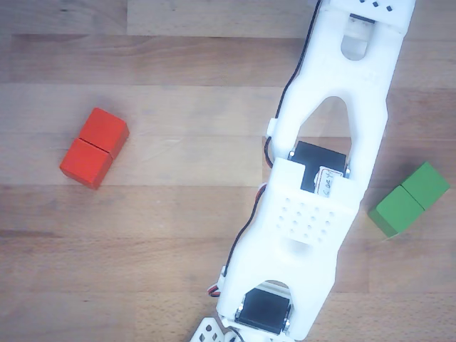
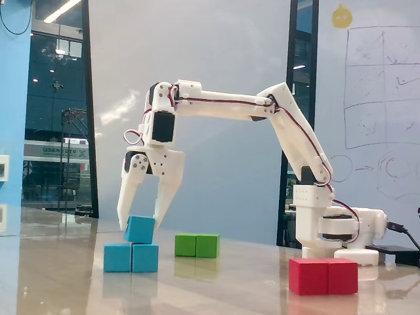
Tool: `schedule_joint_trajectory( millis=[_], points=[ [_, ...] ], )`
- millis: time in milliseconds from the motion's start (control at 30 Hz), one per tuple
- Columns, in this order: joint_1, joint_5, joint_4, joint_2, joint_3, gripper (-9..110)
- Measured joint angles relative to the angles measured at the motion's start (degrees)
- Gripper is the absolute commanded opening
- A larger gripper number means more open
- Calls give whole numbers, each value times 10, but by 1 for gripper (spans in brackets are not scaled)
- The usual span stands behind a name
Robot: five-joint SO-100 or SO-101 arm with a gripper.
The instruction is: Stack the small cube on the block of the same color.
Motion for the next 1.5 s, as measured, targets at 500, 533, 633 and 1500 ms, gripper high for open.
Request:
schedule_joint_trajectory(
  millis=[500,533,633,1500],
  points=[
    [-23,0,0,0,0,9],
    [-22,0,0,0,0,9],
    [-22,0,0,0,0,9],
    [-22,0,0,0,15,39]
  ],
)
